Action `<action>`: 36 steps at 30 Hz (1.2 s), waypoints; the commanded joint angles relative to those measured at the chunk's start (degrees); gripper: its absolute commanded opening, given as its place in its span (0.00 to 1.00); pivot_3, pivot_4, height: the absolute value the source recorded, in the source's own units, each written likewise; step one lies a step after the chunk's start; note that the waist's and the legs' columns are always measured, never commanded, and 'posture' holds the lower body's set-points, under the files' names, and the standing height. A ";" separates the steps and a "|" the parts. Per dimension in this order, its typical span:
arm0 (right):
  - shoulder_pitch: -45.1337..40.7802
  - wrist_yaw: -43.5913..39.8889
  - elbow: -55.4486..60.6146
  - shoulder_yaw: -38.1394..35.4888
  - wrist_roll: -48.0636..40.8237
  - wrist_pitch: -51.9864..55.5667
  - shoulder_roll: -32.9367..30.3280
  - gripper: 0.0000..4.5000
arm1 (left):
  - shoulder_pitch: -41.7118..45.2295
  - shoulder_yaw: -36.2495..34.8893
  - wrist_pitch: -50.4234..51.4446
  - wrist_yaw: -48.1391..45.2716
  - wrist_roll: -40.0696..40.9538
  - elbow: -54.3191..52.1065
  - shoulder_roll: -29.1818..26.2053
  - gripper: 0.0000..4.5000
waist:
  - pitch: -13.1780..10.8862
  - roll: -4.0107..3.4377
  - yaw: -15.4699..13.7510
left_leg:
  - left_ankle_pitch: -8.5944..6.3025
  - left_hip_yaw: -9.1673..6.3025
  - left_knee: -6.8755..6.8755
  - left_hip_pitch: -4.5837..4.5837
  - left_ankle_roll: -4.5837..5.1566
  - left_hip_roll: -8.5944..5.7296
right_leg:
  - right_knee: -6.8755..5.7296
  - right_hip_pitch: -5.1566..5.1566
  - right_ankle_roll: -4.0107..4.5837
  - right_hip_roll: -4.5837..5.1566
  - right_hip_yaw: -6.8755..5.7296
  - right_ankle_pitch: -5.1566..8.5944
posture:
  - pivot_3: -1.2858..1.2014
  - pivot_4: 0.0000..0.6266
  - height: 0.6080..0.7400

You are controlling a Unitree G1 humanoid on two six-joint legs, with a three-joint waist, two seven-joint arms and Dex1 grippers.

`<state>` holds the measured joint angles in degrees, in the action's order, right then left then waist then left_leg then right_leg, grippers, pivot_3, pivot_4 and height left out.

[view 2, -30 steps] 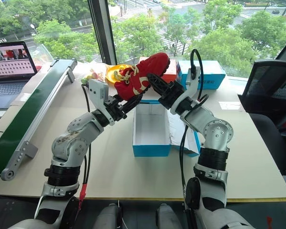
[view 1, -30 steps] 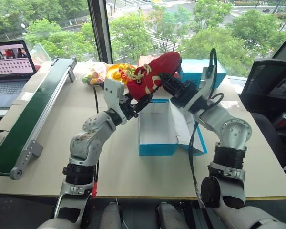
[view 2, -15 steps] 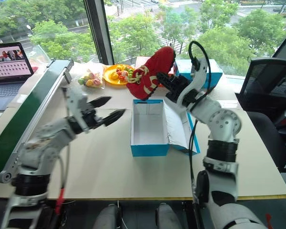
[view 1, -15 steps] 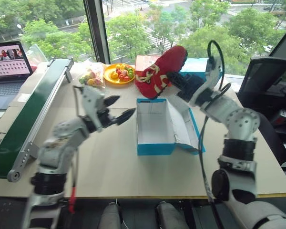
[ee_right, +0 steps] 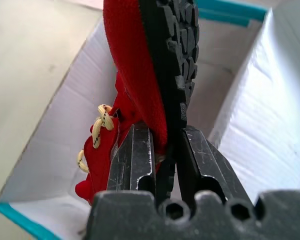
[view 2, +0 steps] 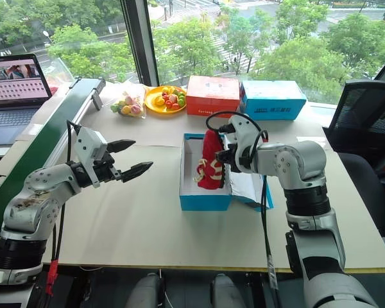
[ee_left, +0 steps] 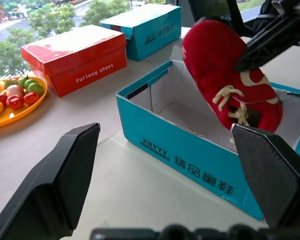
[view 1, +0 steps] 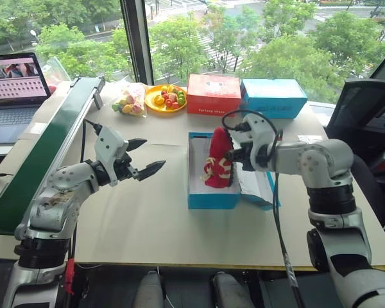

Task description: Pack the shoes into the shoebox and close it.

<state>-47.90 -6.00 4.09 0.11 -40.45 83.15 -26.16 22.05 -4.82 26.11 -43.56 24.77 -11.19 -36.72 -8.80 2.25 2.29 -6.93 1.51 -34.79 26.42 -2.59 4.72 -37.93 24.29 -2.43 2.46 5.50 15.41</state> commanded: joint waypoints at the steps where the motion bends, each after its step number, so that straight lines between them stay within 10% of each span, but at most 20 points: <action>1: 0.51 -0.10 3.13 -1.78 1.72 2.16 -0.55 0.06 | 0.34 -0.98 -1.12 0.80 -0.08 -2.17 0.47 1.00 | 0.00 0.00 0.11 | 0.00 0.00 -0.01 0.00 0.00 0.00 | 0.00 0.00 0.00 0.00 0.00 0.00 | 0.52 0.24 1.00; 8: 3.81 -3.97 -5.67 7.71 12.33 -10.09 -2.05 0.06 | 1.96 -1.71 -0.08 0.97 0.50 -0.87 0.68 1.00 | 0.00 0.01 0.12 | 0.00 0.00 -0.03 -0.03 0.00 -0.02 | 0.03 -0.05 -0.03 0.00 0.00 0.01 | 0.52 0.24 1.00; 20: -2.25 -5.01 -9.29 7.21 21.36 -25.02 4.59 1.00 | 2.39 -2.71 0.59 0.75 0.45 -1.09 -0.53 1.00 | 0.01 0.01 0.35 | 0.00 0.00 -0.03 -0.06 0.00 -0.02 | -0.03 -0.03 -0.22 -0.01 0.01 0.11 | 0.52 0.24 1.00; 30: -6.02 -6.65 -6.00 2.31 24.44 -42.29 7.58 1.00 | 2.08 -5.86 1.25 3.21 0.54 0.86 -1.29 1.00 | 0.00 0.01 -0.08 | 0.00 0.00 -0.02 -0.06 0.00 -0.01 | -0.03 -0.04 -0.18 0.00 -0.02 0.09 | 0.52 0.24 1.00; 36: 0.55 -24.90 -1.76 2.90 17.75 -45.48 3.29 1.00 | -0.87 -8.57 1.23 11.08 -5.67 4.66 -2.46 1.00 | 0.01 0.01 -0.02 | 0.00 0.00 0.01 -0.06 0.00 -0.01 | -0.01 -0.06 -0.06 0.00 -0.02 0.02 | 0.52 0.24 1.00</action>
<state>-48.65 -25.53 -1.14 3.45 -19.63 38.68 -22.21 21.59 -11.54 27.86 -35.59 21.51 -7.52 -38.52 -8.80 2.26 2.27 -6.93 1.51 -34.79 26.36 -2.58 4.71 -37.95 24.23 -2.48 2.45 5.47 15.43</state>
